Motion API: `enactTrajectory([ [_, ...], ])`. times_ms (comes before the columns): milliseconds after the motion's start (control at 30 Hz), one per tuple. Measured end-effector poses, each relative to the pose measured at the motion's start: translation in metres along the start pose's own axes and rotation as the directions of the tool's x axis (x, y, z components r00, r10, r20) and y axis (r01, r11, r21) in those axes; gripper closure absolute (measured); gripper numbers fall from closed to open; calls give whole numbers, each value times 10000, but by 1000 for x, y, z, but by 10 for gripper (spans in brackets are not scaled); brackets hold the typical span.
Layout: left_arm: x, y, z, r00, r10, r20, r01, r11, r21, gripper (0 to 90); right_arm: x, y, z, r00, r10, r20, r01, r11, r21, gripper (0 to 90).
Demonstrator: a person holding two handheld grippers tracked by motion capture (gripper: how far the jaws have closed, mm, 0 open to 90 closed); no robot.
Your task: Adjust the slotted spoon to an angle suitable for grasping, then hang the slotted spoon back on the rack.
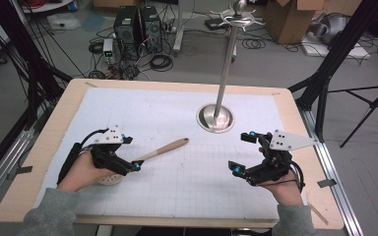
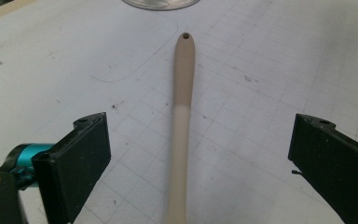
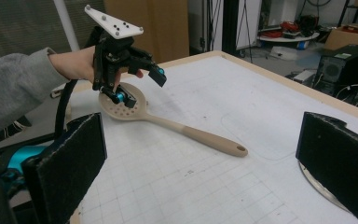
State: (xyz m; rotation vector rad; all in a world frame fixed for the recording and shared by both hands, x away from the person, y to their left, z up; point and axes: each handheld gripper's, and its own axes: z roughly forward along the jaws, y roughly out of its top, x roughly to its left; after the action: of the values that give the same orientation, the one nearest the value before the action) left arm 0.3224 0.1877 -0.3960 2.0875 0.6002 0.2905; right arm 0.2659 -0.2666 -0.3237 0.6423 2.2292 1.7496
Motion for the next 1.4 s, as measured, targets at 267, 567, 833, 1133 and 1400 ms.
enactTrajectory([
  [267,1,1,0,9998,161,-149,-160,9999,24,66,0,0,1,10000,5,-57,-4,9999,107,3],
  [567,7,1,4,10000,4,-40,-2,9988,487,72,2,-2,-5,10000,41,16,-41,10000,57,4],
  [833,10,1,11,9998,81,196,-99,9953,959,126,2,-5,-13,9998,81,182,-82,10000,51,4],
  [1133,13,1,17,9992,-118,382,63,9897,1428,220,6,-6,-17,9998,45,190,-47,9999,132,4],
  [1400,14,1,26,9975,-90,703,-59,9782,2078,347,8,-8,-24,9993,120,365,-125,9998,136,3],
])
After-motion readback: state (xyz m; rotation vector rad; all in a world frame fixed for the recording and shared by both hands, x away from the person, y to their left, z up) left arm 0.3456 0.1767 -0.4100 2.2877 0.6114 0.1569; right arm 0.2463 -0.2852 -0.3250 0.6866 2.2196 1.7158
